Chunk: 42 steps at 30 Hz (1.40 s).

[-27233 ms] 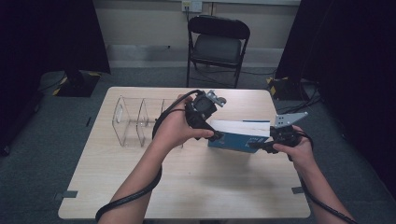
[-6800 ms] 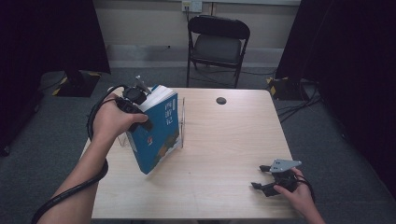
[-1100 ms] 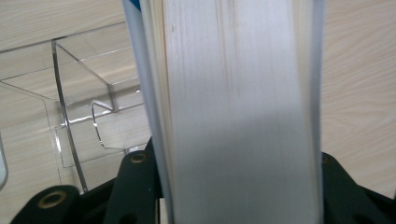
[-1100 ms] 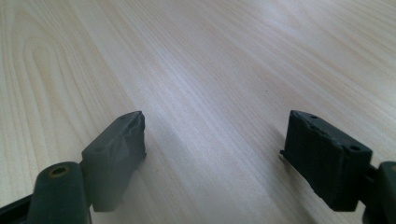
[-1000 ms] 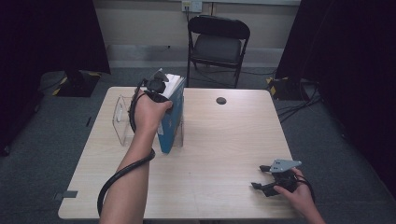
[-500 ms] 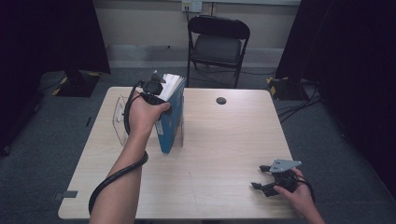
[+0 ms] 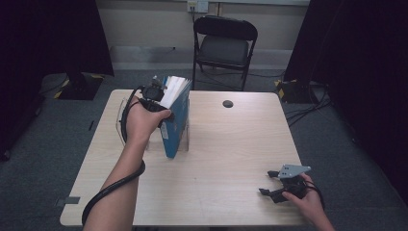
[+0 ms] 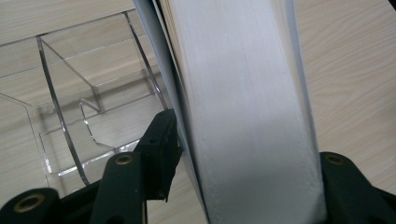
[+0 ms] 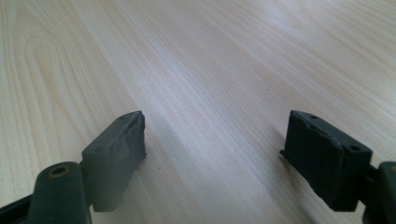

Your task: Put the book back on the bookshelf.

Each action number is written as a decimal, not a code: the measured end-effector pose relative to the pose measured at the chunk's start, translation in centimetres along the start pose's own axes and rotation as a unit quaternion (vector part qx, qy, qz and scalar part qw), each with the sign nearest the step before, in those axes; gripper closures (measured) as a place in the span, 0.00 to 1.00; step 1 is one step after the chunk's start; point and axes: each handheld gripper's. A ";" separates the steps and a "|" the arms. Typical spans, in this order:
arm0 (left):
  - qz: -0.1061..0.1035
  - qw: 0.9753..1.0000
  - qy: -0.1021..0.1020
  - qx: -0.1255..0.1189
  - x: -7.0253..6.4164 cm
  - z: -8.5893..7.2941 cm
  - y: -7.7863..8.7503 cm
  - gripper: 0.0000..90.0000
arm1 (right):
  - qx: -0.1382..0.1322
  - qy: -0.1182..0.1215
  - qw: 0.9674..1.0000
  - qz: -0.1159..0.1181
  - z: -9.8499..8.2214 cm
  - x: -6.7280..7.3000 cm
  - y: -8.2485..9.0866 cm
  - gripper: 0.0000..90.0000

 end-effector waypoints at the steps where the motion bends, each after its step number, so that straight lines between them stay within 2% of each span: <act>1: 0.000 1.000 -0.001 0.001 0.0 -0.1 0.0 0.54 | -0.001 0.000 1.000 0.001 0.0 0.0 0.0 0.22; 7: 0.001 1.000 -0.007 -0.004 0.0 -0.4 0.3 0.53 | -0.001 0.000 1.000 0.001 0.0 0.0 0.0 0.22; 10: -0.005 1.000 -0.005 -0.006 0.0 -0.5 0.4 0.51 | 0.000 0.001 1.000 0.001 0.0 0.0 0.0 0.22; 14: -0.008 1.000 -0.014 -0.013 0.0 -0.5 0.8 0.50 | 0.001 0.001 1.000 0.000 0.0 0.0 0.0 0.22; 18: -0.015 1.000 -0.017 -0.008 0.1 -0.6 1.0 0.46 | 0.001 0.001 1.000 0.000 0.0 0.0 0.0 0.22; 27: -0.025 1.000 -0.006 -0.015 0.7 -1.1 1.0 0.37 | 0.001 0.001 1.000 0.000 0.0 0.0 0.0 0.22; 31: -0.033 0.999 -0.008 -0.009 1.0 -1.4 1.1 0.34 | 0.001 0.001 1.000 0.000 0.0 0.0 0.0 0.22; 33: -0.034 0.999 -0.010 -0.014 1.1 -1.5 1.3 0.33 | 0.001 0.001 1.000 0.000 0.0 0.0 0.0 0.22; 34: -0.035 0.999 -0.005 -0.019 1.1 -1.6 1.3 0.33 | 0.001 0.001 1.000 0.000 0.0 0.0 0.0 0.22; 42: -0.043 0.999 -0.010 -0.017 1.2 -2.0 1.4 0.30 | 0.001 0.001 1.000 0.000 0.0 0.0 0.0 0.22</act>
Point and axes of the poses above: each handheld gripper's, and its own axes: y roughly backward along the jaws, z roughly out of its top, x roughly to its left, and after that the axes turned 14 degrees about z, right-handed
